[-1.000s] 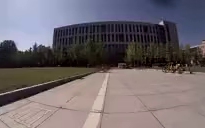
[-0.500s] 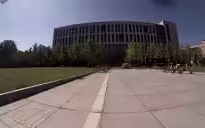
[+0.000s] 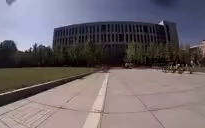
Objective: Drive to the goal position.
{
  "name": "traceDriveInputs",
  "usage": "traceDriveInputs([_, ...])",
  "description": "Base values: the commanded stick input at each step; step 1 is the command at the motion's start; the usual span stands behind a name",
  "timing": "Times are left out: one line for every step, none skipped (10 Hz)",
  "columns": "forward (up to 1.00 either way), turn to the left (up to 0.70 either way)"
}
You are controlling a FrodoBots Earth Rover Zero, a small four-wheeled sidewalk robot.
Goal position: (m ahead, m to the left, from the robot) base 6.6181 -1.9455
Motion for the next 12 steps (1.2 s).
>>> traceDriveInputs([0.7, 0.02])
traceDriveInputs([0.7, 0.02])
traceDriveInputs([0.7, 0.02])
traceDriveInputs([0.7, 0.02])
traceDriveInputs([0.56, 0.02])
traceDriveInputs([0.42, 0.03])
traceDriveInputs([0.28, 0.03])
traceDriveInputs([0.14, 0.04])
traceDriveInputs([0.01, 0.04])
traceDriveInputs([0.2, 0.02])
traceDriveInputs([0.3, 0.02])
traceDriveInputs([0.39, 0.02])
